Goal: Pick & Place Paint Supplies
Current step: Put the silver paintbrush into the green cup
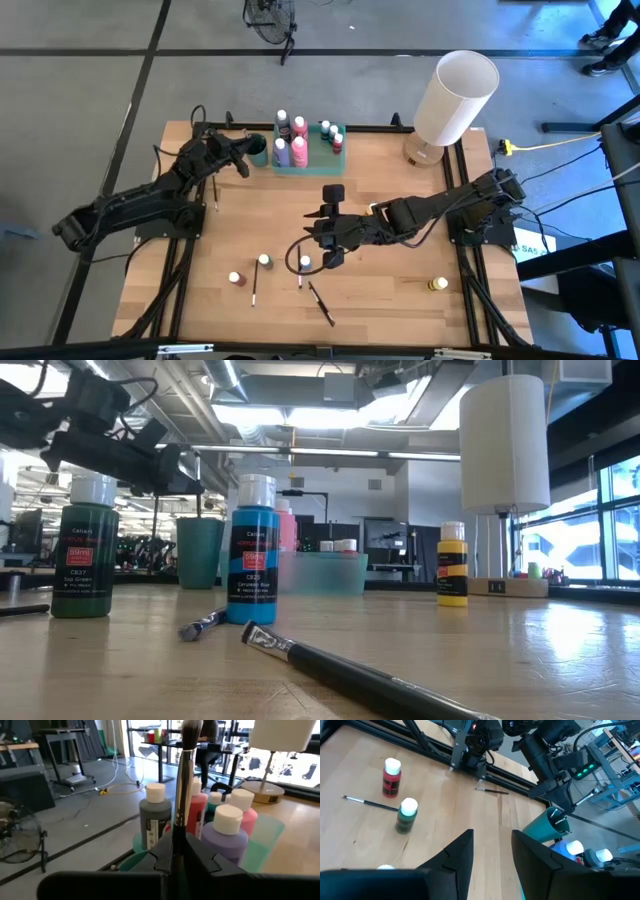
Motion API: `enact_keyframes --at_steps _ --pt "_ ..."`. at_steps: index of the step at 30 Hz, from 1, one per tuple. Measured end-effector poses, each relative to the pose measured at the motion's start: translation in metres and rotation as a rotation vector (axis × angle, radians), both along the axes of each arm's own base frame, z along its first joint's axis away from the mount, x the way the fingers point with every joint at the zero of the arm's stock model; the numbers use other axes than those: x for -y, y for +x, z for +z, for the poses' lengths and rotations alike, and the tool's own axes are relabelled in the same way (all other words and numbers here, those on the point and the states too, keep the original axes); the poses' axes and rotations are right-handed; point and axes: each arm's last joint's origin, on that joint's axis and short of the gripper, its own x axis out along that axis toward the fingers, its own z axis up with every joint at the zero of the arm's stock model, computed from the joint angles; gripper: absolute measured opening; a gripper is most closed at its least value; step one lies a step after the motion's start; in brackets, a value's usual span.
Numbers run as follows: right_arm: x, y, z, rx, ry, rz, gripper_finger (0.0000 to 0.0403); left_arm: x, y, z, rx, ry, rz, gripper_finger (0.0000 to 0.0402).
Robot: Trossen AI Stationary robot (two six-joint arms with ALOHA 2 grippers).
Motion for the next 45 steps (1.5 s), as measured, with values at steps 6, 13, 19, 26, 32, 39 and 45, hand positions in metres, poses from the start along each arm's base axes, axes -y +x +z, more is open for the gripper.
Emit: enact_keyframes --at_steps 6,13,19,26,32,39,45 --pt "0.001 0.000 0.000 -0.001 0.001 -0.003 0.0135 -0.006 0.005 -0.012 -0.059 -0.049 0.017 0.0019" --pt "0.002 0.000 -0.001 -0.007 0.008 -0.001 0.0135 -0.013 0.008 -0.018 -0.068 -0.055 0.031 0.0019" --pt "0.002 0.000 -0.002 -0.020 0.009 -0.006 0.0135 -0.016 0.008 -0.022 -0.080 -0.076 0.039 0.0038" --pt "0.002 -0.001 -0.002 -0.020 0.012 -0.008 0.0135 -0.016 0.008 -0.022 -0.076 -0.080 0.039 0.0039" --pt "0.002 0.001 -0.004 -0.028 0.009 -0.008 0.0135 -0.016 0.008 -0.022 -0.073 -0.075 0.042 0.0040" --pt "0.004 0.004 -0.010 -0.047 0.003 -0.014 0.0135 -0.016 0.008 -0.022 -0.074 -0.076 0.043 0.0051" --pt "0.004 0.004 -0.009 -0.041 0.011 -0.020 0.0135 -0.016 0.008 -0.022 -0.075 -0.077 0.044 0.0049"
